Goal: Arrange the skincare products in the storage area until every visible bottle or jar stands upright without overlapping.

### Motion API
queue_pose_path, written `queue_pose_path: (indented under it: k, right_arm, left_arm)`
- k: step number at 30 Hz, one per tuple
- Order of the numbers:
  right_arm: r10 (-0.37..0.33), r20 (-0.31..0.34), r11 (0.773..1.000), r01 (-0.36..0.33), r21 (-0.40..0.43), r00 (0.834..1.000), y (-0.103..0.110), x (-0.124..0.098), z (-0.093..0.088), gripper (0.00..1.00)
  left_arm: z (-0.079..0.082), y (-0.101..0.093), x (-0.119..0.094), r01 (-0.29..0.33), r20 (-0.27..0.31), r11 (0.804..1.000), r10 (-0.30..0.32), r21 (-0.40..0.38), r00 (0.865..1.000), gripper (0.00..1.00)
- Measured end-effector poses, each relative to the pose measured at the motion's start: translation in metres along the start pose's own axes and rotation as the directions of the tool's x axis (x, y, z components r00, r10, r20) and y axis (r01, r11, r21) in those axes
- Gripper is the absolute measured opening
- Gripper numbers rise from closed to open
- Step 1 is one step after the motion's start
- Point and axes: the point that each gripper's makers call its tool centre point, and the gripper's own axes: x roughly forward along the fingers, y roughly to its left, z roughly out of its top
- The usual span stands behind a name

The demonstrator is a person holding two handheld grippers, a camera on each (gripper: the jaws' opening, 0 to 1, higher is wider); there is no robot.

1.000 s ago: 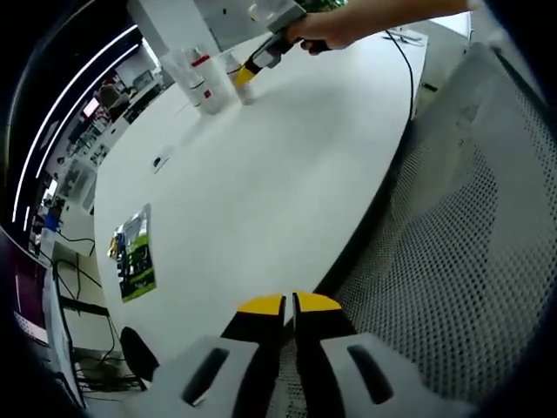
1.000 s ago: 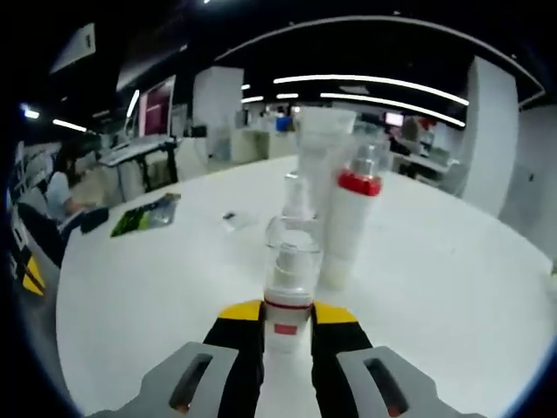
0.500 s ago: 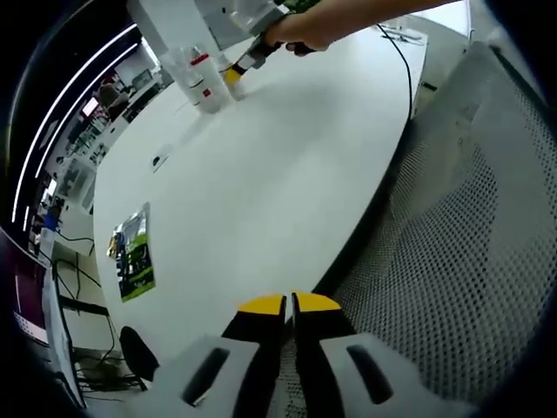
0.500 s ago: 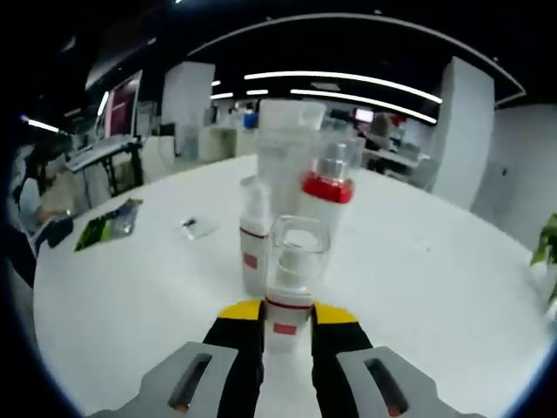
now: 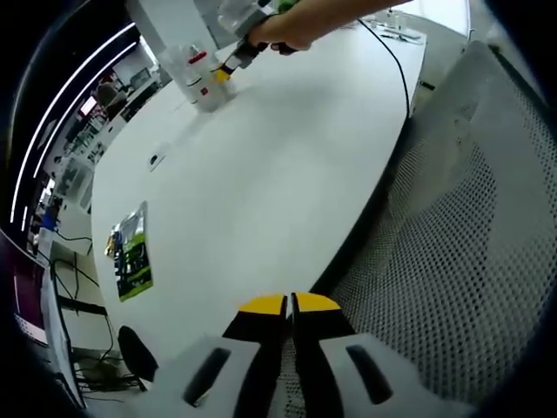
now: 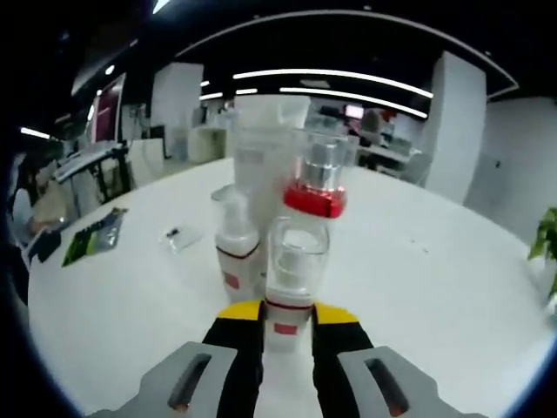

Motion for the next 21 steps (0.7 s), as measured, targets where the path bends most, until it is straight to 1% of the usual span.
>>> queue_pose_path:
  k: [1,2,4,5,7,10,12,14,15,18,21]
  right_arm:
    - [0.009,-0.010,1.000,-0.009,0.025,1.000,0.002,0.000,-0.002,0.16]
    - [0.029,-0.035,0.998,-0.027,0.057,0.999,0.005,0.000,-0.006,0.18]
    - [0.021,-0.027,0.999,-0.019,0.048,0.999,0.003,-0.001,-0.006,0.24]
    - [0.018,-0.022,0.999,-0.017,0.047,1.000,0.003,-0.002,-0.005,0.25]
    - [0.032,-0.018,0.999,-0.031,0.045,0.999,0.004,-0.006,-0.006,0.24]
    - [0.053,-0.028,0.998,-0.051,0.041,0.998,0.006,-0.009,-0.010,0.23]
    - [0.061,-0.059,0.998,-0.060,0.014,0.996,0.006,-0.012,-0.018,0.20]
    - [0.047,-0.077,0.999,-0.048,-0.009,0.996,0.002,-0.015,-0.024,0.20]
    - [0.034,-0.086,0.999,-0.035,-0.006,0.996,-0.003,-0.015,-0.028,0.19]
    - [0.018,-0.092,0.999,-0.013,0.052,0.996,-0.011,-0.016,-0.031,0.19]
    - [0.017,-0.090,0.999,-0.013,0.046,0.996,-0.012,-0.015,-0.028,0.19]
  left_arm:
    - [0.000,0.000,0.000,0.000,-0.001,1.000,0.000,0.000,1.000,0.05]
    - [0.000,0.000,0.000,0.000,-0.001,1.000,0.000,0.000,1.000,0.05]
    - [0.000,0.000,0.000,0.000,-0.001,1.000,0.000,0.001,1.000,0.06]
    - [0.000,0.000,0.000,0.000,-0.001,1.000,0.000,0.001,1.000,0.06]
    - [0.000,0.000,0.000,0.000,-0.001,1.000,0.000,0.000,1.000,0.06]
    - [0.000,0.000,0.000,0.000,-0.001,1.000,0.000,0.001,1.000,0.05]
    - [0.000,0.000,0.000,0.000,-0.002,1.000,0.000,0.001,1.000,0.05]
    - [0.000,-0.001,0.000,0.002,-0.003,1.000,-0.002,0.001,1.000,0.05]
    - [-0.001,-0.001,0.000,0.003,-0.005,1.000,-0.003,0.001,1.000,0.05]
    - [-0.001,-0.001,0.001,0.004,-0.006,1.000,-0.004,0.003,1.000,0.05]
    - [-0.001,-0.001,0.000,0.004,-0.007,1.000,-0.004,0.002,1.000,0.05]
